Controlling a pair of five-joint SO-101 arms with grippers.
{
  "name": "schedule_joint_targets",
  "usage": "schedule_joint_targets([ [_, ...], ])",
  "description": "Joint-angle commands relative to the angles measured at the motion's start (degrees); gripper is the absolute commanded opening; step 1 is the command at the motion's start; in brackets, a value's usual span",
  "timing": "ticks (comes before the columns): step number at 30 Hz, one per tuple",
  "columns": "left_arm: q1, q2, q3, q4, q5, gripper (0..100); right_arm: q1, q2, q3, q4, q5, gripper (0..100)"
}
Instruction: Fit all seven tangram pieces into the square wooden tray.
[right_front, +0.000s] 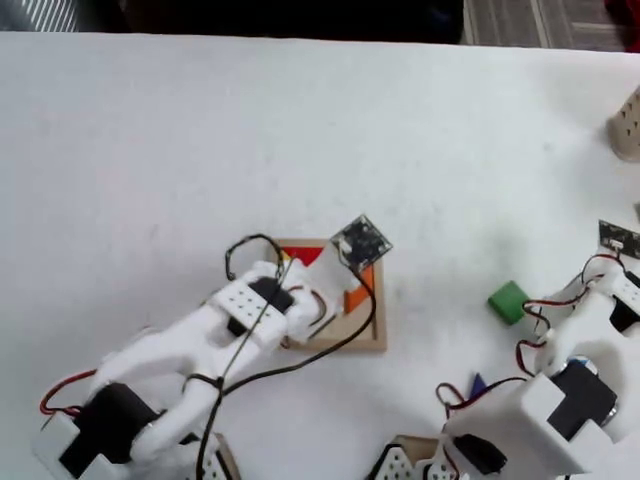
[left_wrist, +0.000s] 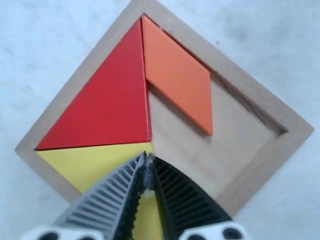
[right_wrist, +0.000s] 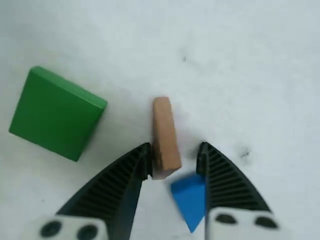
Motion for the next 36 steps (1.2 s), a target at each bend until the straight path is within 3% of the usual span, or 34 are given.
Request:
schedule_joint_targets([
  [1,0.0,-2.8,-0.4,0.4,-0.6,2,-2.7,-0.2,-0.6,-0.5,-1.2,15.2],
  [12,0.0,-2.8,-0.4,0.4,-0.6,2,-6.0,0.2,-1.5,-1.8,-3.0,14.6],
  [16,0.0,-2.8,-0.4,0.4,-0.6,2,-5.6,0.1,-1.5,-3.4,-2.8,1.5],
  [21,-0.3,-2.8,-0.4,0.4,-0.6,2,-5.5,-0.3,-1.6,-2.2,-2.6,1.6],
  [28,-1.4,-5.7,0.5,1.0,-0.5,2,-5.5,-2.5,-6.6,9.5,-2.6,1.7],
  [36,-9.6,-18.2,7.0,1.2,-0.5,2,-8.5,-19.3,-5.5,19.2,-3.2,1.7],
])
